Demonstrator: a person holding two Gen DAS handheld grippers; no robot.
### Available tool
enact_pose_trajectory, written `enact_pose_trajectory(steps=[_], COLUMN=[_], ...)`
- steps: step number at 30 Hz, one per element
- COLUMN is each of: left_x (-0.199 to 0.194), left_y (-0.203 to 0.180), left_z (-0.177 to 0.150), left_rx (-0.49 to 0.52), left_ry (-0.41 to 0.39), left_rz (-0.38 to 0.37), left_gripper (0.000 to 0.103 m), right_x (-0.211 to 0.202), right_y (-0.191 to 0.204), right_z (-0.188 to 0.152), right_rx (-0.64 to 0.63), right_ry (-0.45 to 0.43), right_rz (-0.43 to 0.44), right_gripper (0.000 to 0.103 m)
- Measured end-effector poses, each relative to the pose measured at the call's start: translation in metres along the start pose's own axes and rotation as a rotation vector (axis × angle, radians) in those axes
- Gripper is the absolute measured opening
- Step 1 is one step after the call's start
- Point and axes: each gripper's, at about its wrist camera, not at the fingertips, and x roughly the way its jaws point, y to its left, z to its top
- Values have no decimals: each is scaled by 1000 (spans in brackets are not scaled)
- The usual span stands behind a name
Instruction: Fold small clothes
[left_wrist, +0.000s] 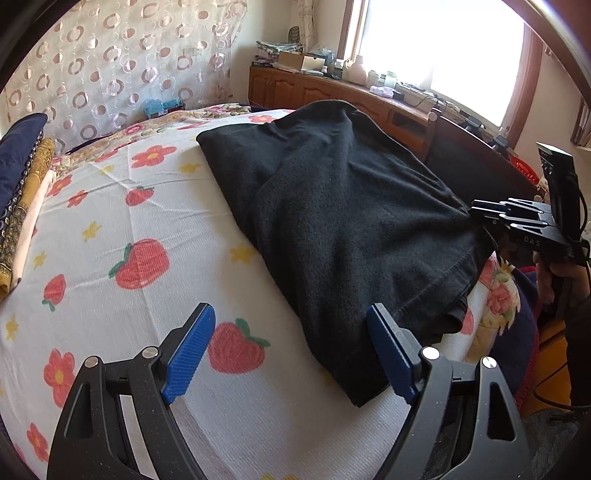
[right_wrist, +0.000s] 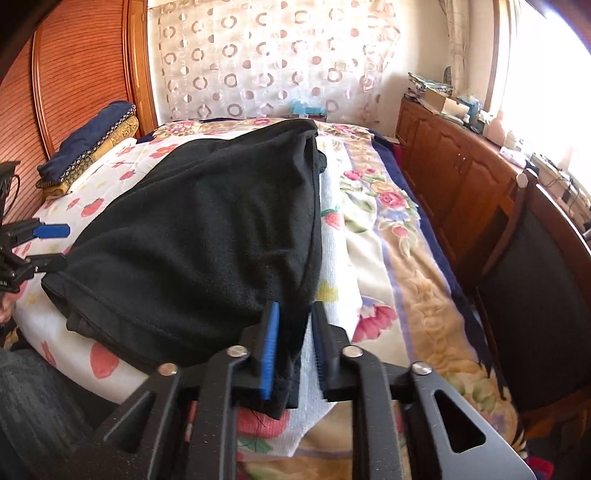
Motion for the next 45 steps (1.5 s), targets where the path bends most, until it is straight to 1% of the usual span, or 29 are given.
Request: enact_pose_trajectory(steps=[1,6,9,11,13,14,16,17,18,19,20,21,22,25,27,30,32,33,34,37,38,41,43,45], left_x=[0,1,0,0,1,2,3,2,2,2,2,1,-1,-4,-5,-6,-5,-7,-9,-22,-27,-42,-50,-50], left_y=[0,-1,-1,-2,-2,-3,-6,-7,-9,-11,-13,-17,-19,-22,-22,-21,-20,-19,-19,-16,-16,-14,-7,5], left_z=[0,-2,-3,-5,-7,-8,-10,-12,-13,-13,-14,-16,-17,-16,-15,-14,-12,-11,-9,1,5,26,48,72], left_rx=[1,2,2,2,-3,-8,-3,0,2,4,6,18,30,38,37,31,28,26,26,8,6,10,9,-4], left_ry=[0,3,5,6,14,19,25,26,24,28,32,33,32,30,25,23,22,15,5,-45,-61,-127,-170,-197], left_rz=[2,2,-7,-24,-61,-76,-88,-94,-99,-111,-125,-128,-125,-123,-125,-130,-135,-138,-141,-160,-163,-156,-141,-135], left_gripper=[85,85,85,82,69,66,53,50,43,32,28,22,17,13,13,13,13,12,10,9,9,9,9,9], right_x=[5,9,11,10,10,10,8,6,6,6,7,7,8,12,11,10,10,10,10,10,8,-11,-22,-23], right_y=[4,6,4,2,1,1,2,4,5,6,7,8,8,10,12,11,11,13,14,14,10,-4,-11,-15], right_z=[-5,-11,-10,-9,-9,-9,-10,-11,-11,-12,-13,-13,-14,-16,-16,-15,-14,-14,-14,-14,-13,-3,13,34], right_rx=[5,24,22,30,35,38,38,35,34,32,30,28,25,14,-5,-10,-23,-35,-46,-62,-41,32,65,71], right_ry=[2,18,28,33,35,34,29,23,22,26,27,30,35,69,66,72,72,71,70,51,33,-77,-156,-204], right_rz=[-1,23,46,63,75,80,86,86,91,92,89,88,86,113,112,134,146,155,173,193,202,249,251,262], right_gripper=[30,35,35,36,36,36,36,36,36,36,36,39,40,41,41,41,35,24,16,10,10,9,9,9])
